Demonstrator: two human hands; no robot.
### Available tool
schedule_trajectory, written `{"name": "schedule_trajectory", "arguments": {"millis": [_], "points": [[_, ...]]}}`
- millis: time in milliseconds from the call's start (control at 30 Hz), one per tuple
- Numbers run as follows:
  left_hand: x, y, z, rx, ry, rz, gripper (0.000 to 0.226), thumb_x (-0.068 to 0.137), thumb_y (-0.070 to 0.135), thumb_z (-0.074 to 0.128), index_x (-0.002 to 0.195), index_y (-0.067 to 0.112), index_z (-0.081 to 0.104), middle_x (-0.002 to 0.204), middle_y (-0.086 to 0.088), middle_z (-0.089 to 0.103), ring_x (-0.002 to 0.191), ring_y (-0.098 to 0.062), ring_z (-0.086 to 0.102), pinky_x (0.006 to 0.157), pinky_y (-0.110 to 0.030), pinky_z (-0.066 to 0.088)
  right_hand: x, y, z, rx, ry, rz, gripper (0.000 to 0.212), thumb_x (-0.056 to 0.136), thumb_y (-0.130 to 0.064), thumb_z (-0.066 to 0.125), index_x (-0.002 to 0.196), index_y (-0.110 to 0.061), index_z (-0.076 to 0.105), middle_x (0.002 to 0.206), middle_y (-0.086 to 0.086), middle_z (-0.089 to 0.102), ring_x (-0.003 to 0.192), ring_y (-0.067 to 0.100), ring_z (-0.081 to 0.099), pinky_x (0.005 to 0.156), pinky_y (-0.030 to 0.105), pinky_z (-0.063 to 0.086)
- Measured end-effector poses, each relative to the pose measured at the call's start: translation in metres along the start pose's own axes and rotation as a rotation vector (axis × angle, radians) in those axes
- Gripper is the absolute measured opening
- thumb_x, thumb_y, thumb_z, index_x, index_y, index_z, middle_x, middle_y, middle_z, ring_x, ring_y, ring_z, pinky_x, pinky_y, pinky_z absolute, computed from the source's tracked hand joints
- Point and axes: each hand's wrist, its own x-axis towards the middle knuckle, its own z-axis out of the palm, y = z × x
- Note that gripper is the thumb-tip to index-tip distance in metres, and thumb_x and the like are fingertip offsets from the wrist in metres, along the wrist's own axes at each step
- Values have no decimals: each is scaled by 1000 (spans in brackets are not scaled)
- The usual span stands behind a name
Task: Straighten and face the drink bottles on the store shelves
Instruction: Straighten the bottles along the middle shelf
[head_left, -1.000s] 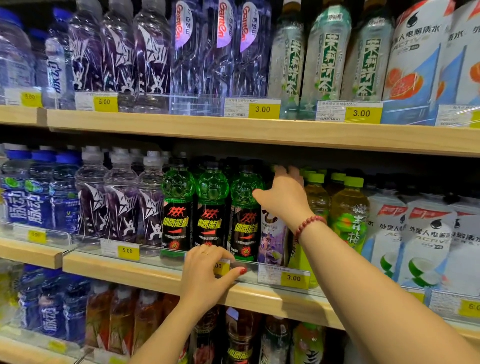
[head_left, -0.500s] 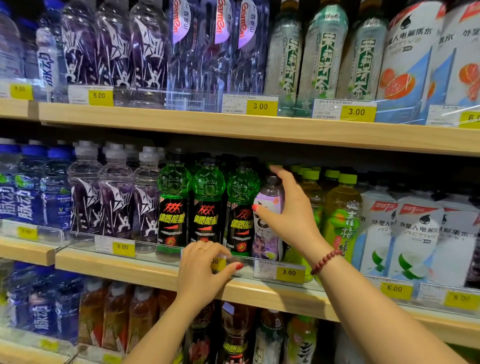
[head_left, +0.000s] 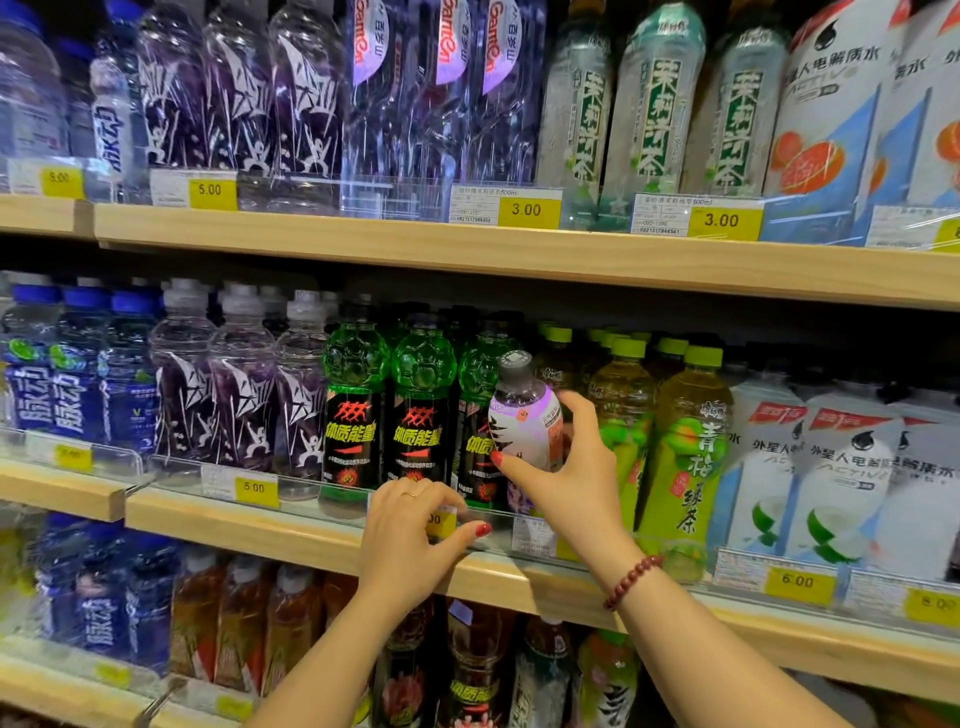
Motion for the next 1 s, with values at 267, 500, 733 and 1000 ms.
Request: {"name": "schedule_trajectory", "arguments": {"millis": [267,500,733,1000], "points": [[1,0,-1,17,7,10,33,76,70,49,78,38,56,73,23,53,77,-4,48,76,-25,25,13,-26,-28,263,116,-18,50,67,-23,85,112,-16,65,100,-5,73,89,1,68,74,18,56],[2,1,-1,28,8,20,34,75,66,52,76,33,60,71,20,51,73,-6,47,70,-25,22,3,-52,-61,450,69,46,38,66,-14,86,101,-10,71,91,3,77,84,18,74,63,25,58],[5,7,-3,7,-1,-11,22,72,49,73,72,31,62,67,18,52,71,-12,50,71,-31,30,-29,-43,-95,412,118,266,32,65,-28,83,92,-12,74,78,2,77,67,14,72,60,36,50],[17,50,-9,-57,-52,-86,18,71,25,82,82,22,68,80,8,64,86,-21,57,77,-41,47,-50,-22,-150,392,222,364,34,52,-34,87,75,-12,74,73,5,74,60,16,67,58,31,44]]}}
